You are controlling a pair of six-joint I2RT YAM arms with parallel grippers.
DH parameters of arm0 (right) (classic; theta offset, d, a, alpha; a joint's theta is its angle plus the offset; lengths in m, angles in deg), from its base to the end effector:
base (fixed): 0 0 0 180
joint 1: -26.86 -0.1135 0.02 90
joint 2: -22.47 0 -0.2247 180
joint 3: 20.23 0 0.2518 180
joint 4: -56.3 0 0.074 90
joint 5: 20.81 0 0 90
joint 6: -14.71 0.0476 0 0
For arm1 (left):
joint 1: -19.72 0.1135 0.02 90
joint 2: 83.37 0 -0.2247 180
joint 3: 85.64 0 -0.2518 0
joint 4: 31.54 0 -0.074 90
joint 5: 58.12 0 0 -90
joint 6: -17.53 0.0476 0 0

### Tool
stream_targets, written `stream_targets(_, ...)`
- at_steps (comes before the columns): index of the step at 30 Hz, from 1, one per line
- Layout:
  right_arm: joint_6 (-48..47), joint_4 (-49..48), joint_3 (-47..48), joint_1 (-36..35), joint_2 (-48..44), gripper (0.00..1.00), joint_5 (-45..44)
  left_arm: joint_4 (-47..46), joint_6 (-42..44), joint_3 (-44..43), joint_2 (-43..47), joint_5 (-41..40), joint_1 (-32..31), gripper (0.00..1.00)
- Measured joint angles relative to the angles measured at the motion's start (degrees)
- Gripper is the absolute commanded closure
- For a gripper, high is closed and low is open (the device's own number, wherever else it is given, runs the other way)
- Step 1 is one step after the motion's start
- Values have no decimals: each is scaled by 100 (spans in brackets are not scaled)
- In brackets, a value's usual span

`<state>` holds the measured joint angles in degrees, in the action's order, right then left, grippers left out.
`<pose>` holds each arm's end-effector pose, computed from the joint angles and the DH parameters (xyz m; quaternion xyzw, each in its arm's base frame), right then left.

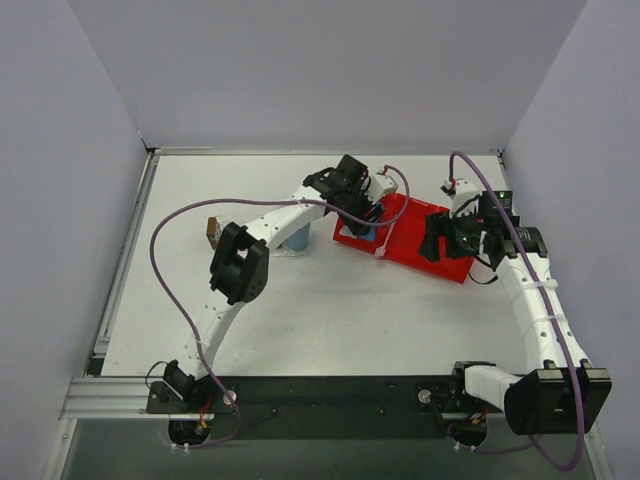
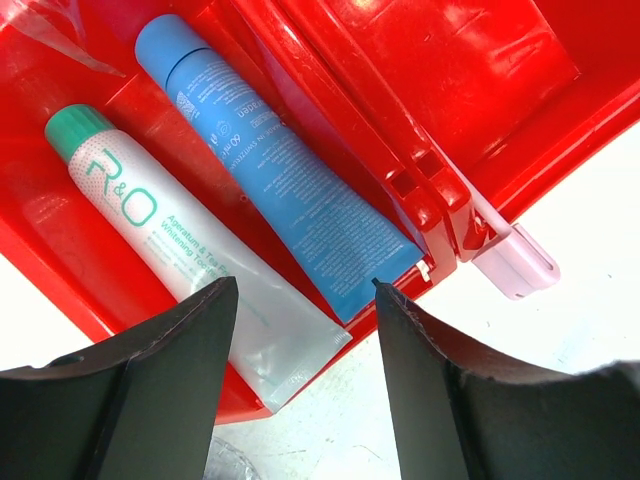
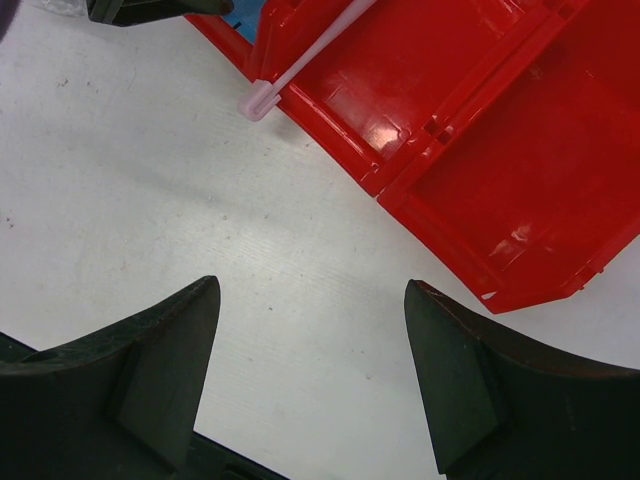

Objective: Prepare toiletry sets of a toothbrush and toothpaste on the tray

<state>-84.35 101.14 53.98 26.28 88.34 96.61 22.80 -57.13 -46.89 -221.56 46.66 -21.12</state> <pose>0.2705 0.0247 0.2859 -0.1792 0.8555 0.1787 0.4517 0.3809 -0.3453 0.1831 0.4782 0.8053 -0.1909 0.2939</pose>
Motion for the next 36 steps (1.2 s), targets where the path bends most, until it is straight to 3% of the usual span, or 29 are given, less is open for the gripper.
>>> stream_targets(8, 72, -4, 190, -452, 341, 33, -455, -59, -140, 549, 813, 42, -11, 32)
stream_targets(21, 901, -866, 1508, -1458, 1753, 41, -1762, -1333, -452, 3331, 3936, -787, 140, 32)
stream_targets(30, 1373, -1193, 2660, -2271, 3169, 43, -2159, -1858, -905, 4503, 5215, -1161, 1497, 30)
stream_targets(36, 1797, -1311, 3215, -2345, 4107, 47, -2208, -2092, -935, 5012, 6054, -1202, 2050, 30)
